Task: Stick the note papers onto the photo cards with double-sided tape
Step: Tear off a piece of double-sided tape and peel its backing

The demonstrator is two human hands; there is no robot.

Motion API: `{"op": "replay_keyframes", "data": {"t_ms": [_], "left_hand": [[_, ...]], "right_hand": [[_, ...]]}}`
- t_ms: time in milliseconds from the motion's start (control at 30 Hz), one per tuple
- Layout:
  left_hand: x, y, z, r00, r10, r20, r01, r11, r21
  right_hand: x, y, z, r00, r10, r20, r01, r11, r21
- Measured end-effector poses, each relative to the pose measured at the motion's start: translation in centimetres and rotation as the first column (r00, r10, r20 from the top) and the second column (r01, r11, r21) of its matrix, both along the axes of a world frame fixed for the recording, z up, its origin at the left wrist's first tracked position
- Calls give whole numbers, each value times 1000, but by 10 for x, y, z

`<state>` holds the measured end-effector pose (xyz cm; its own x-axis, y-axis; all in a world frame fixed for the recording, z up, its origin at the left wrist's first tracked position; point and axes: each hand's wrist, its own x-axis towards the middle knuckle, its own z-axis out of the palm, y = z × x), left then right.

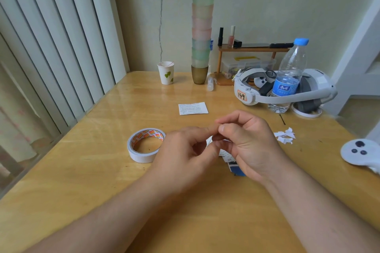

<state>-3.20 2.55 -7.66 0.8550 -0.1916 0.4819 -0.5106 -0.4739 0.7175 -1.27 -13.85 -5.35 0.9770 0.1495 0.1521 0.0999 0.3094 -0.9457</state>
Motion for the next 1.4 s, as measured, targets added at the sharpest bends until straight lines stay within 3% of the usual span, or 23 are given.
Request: {"op": "replay_keyframes", "data": {"t_ms": [67,233,367,433,500,633,833,1000,1267,1400], "left_hand": [[1,0,0,1000,-8,3,8,1000,-8],[-4,-3,3,977,-163,-141,132,970,-206],[-4,-5,3,954,-204,-220,127,939,-320],[-2,-4,3,940,-217,-263,106,919,-379],[-1,-3,4,932,-225,-286,97,912,-400],[-2,-3,10,877,-323,-356,88,836,-541],[-2,-1,16,708,-558,-433,66,662,-747],[-3,-2,17,695,-560,-450,58,668,-742],[-5,-2,15,797,-395,-456,121,845,-521],[-5,-2,15,817,-345,-461,102,875,-474]], "right_hand": [[0,1,1,1000,16,-17,-16,1000,18],[-1,0,5,998,-2,-59,1,1000,-11],[6,-6,3,987,-155,-38,153,988,-35],[8,-8,2,965,-248,84,258,956,-142],[7,-11,-2,913,-257,317,353,886,-300],[4,-10,-8,689,-124,714,577,690,-436],[8,-8,-15,586,-150,797,696,597,-399],[9,-8,-15,500,-130,856,771,518,-371],[11,-8,-17,475,-118,872,807,455,-377],[11,-9,-18,470,-94,878,812,436,-388]]}}
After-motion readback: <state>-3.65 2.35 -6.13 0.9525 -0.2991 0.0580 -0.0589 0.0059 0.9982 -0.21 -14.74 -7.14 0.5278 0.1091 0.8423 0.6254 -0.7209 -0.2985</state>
